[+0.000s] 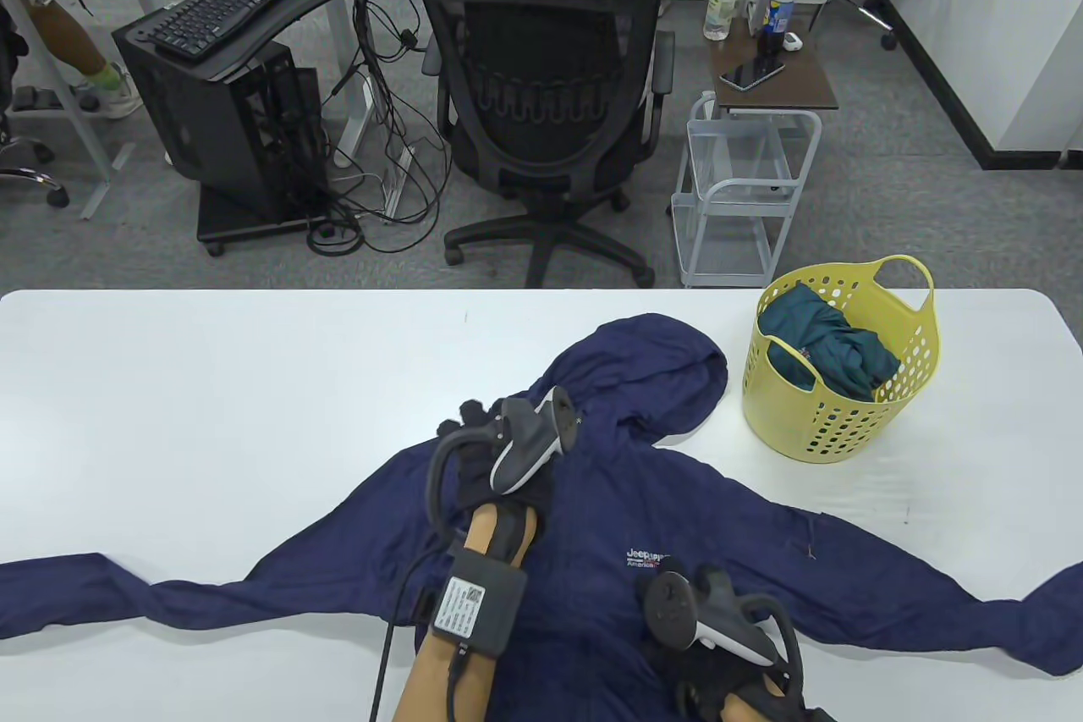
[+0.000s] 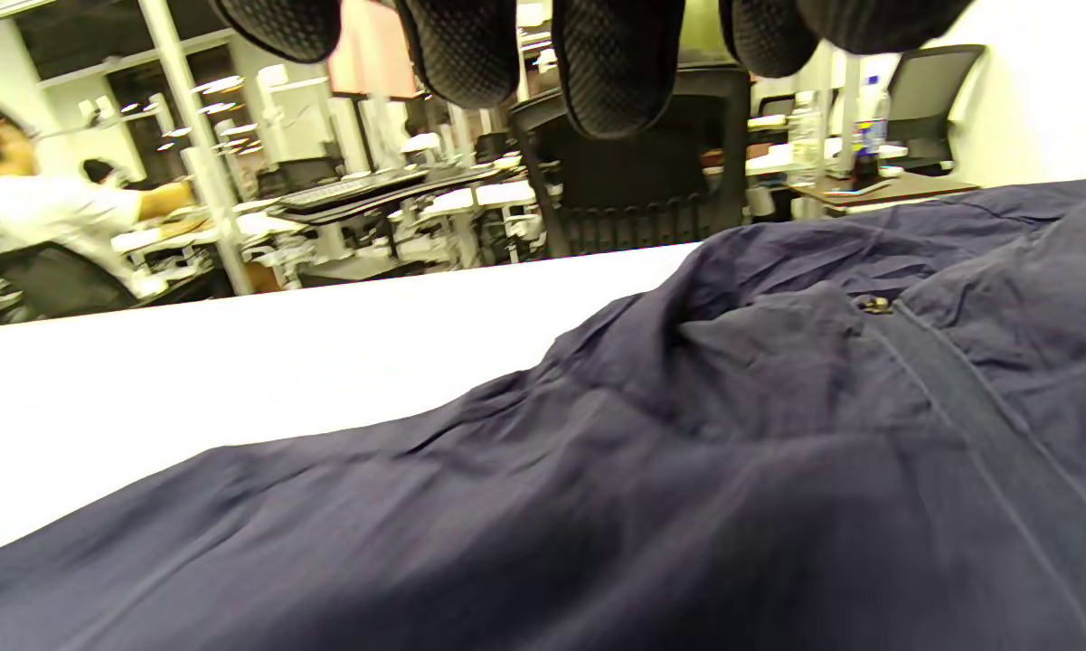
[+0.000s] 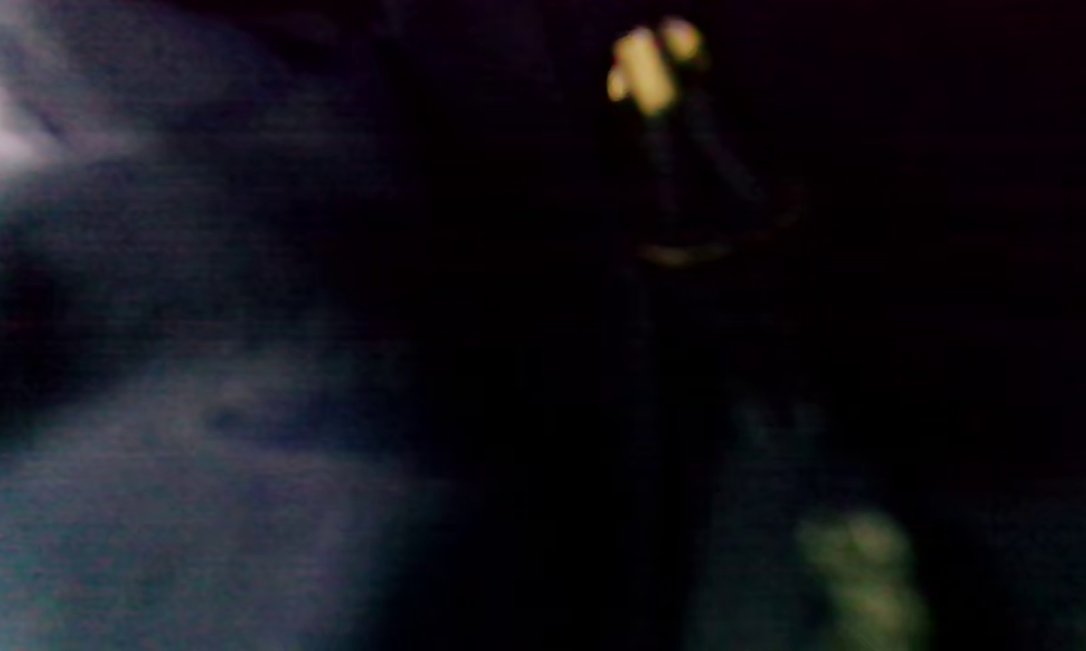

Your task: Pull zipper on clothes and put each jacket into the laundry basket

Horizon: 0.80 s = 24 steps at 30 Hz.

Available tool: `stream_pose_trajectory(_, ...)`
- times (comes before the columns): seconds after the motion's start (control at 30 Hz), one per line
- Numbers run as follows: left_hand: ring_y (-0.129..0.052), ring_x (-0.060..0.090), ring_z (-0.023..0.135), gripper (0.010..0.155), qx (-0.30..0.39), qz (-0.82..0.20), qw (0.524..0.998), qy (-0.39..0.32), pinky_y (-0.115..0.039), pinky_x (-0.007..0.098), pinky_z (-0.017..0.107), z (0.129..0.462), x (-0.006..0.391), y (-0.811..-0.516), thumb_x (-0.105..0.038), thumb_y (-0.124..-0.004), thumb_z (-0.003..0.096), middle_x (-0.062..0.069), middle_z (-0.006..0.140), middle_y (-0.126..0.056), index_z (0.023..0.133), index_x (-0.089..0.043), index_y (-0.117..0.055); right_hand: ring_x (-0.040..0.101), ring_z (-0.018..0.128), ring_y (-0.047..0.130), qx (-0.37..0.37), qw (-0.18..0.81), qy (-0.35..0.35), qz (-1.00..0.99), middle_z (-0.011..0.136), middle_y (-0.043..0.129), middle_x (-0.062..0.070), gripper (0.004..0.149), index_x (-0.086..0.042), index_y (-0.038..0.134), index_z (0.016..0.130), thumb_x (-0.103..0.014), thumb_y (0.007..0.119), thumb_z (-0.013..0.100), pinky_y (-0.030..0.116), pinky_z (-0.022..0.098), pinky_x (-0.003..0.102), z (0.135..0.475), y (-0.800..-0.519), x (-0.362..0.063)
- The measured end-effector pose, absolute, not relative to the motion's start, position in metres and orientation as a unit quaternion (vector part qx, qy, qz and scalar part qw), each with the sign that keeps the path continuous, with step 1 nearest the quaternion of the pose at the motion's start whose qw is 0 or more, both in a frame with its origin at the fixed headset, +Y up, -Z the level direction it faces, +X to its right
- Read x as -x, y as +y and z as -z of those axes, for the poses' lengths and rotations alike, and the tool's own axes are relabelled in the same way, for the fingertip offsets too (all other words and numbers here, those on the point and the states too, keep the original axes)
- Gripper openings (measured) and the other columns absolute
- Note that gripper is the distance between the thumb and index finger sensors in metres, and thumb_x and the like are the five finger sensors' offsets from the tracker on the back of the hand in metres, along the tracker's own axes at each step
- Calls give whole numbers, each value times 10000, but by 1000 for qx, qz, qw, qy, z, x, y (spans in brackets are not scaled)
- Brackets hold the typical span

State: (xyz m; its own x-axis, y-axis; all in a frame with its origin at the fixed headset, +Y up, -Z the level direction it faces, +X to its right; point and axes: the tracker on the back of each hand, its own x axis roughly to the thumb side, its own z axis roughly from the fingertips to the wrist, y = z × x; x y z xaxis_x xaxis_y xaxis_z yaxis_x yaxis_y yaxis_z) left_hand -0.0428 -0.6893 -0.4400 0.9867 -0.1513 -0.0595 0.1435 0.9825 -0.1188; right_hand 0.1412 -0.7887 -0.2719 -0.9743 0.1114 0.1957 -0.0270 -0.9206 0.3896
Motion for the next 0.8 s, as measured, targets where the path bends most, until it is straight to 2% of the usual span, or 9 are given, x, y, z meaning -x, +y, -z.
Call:
stream_pose_trajectory(0.07,-558,189,1098,627,67,83,994,11,-509,580,747,463,34,-702,-542,-648,374,-224,1136,-630,985,-549,-510,564,1026,304,-107,36,199,-974,1195,234,79,773,-281,327,1100,-541,711,482,457,657,737,272,-788,-141)
stream_pose_trajectory(0.13,-548,161,1107,621,59,103,993,21,-509,574,758,482,29,-716,-516,-632,369,-259,1135,-607,976,-559,-508,567,1025,301,-106,35,201,-973,1194,231,84,773,-278,324,1100,-538,711,483,457,657,739,272,-788,-140)
stream_pose_trajectory(0.27,-426,98,1126,613,81,122,988,-44,-478,552,781,514,25,-746,-438,-631,390,-332,1143,-440,954,-600,-452,569,1023,293,-106,38,205,-972,1193,228,83,776,-277,321,1100,-536,714,484,450,658,740,273,-788,-140)
stream_pose_trajectory(0.37,-371,97,1128,586,138,92,982,-85,-443,564,785,528,30,-765,-403,-635,401,-347,1131,-460,934,-609,-504,570,1023,286,-105,37,207,-972,1192,222,84,777,-273,315,1100,-535,711,485,445,658,743,272,-788,-140)
stream_pose_trajectory(0.43,-385,110,1127,570,173,86,979,-67,-437,574,781,534,39,-775,-420,-613,397,-332,1130,-509,930,-605,-534,571,1023,280,-105,38,208,-972,1192,219,87,778,-273,309,1101,-535,709,486,442,657,743,272,-789,-140)
stream_pose_trajectory(0.47,-370,118,1127,583,176,85,979,-51,-442,569,777,536,44,-776,-462,-588,390,-327,1140,-465,945,-609,-483,569,1023,279,-105,38,208,-972,1191,218,87,778,-273,308,1101,-535,707,486,440,658,743,272,-789,-140)
stream_pose_trajectory(0.57,-377,176,1123,636,168,71,983,17,-448,586,757,542,64,-778,-582,-546,354,-246,1167,-470,986,-555,-475,567,1024,273,-106,38,209,-971,1190,218,85,780,-274,303,1101,-536,705,487,436,657,743,271,-789,-140)
stream_pose_trajectory(0.67,-356,223,1125,674,172,65,978,98,-447,594,750,542,85,-780,-629,-497,343,-206,1184,-456,1009,-537,-448,565,1024,268,-106,40,210,-971,1190,212,81,781,-276,300,1101,-537,705,486,432,657,743,271,-789,-140)
stream_pose_trajectory(0.8,-369,244,1116,652,165,-17,980,108,-461,595,739,537,94,-777,-609,-533,361,-169,1185,-465,1006,-528,-482,554,1030,291,-103,40,204,-973,1196,224,69,781,-284,322,1100,-542,721,480,438,673,725,273,-786,-141)
